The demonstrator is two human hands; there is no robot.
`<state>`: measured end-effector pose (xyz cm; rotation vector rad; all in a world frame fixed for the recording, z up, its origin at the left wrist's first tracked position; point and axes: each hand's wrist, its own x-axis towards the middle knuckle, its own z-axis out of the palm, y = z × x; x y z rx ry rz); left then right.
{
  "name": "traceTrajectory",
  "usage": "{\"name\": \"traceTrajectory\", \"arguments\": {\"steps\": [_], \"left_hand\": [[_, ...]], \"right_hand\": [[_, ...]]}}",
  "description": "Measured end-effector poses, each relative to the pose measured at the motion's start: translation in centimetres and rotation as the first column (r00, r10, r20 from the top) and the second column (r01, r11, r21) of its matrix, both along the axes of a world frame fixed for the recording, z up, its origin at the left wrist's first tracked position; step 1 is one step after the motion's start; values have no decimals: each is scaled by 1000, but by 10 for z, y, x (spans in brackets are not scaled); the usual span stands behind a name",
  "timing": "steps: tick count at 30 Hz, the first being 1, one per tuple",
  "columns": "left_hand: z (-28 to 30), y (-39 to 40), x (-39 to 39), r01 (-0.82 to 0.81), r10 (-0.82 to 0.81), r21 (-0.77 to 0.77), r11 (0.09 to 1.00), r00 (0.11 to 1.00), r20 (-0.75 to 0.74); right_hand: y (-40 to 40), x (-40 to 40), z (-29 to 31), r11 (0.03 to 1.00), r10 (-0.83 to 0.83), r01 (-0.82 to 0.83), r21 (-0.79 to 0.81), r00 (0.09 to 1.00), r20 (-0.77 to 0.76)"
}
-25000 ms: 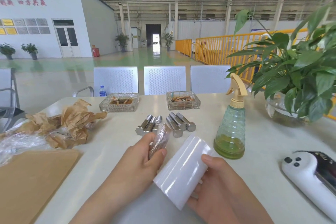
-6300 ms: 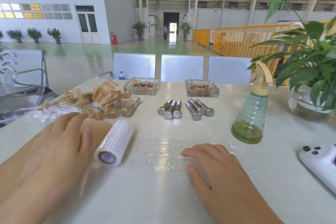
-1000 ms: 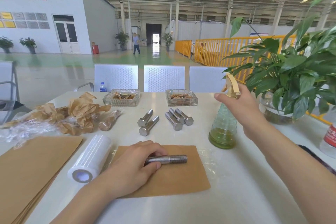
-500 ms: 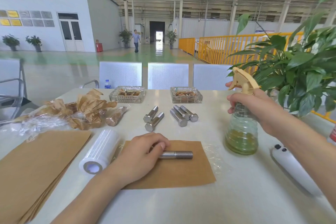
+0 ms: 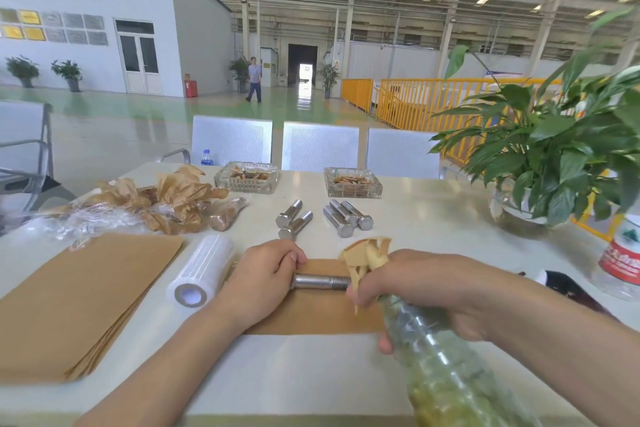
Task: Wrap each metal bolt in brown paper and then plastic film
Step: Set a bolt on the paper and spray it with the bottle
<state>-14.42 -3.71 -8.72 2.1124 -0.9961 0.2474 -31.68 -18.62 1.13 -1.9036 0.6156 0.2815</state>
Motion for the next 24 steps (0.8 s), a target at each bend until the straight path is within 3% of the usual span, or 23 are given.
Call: {"name": "traceTrajectory", "arguments": {"steps": [21, 24], "left_hand": [[-1, 2, 0, 0, 0, 34, 999, 1000, 2], [0, 1, 0, -7, 7, 30, 1000, 1000, 12]], "right_hand": [[-22, -10, -12, 994, -96, 96, -61, 995, -5], [-42, -13, 5, 987, -104, 115, -114, 989, 105]]}}
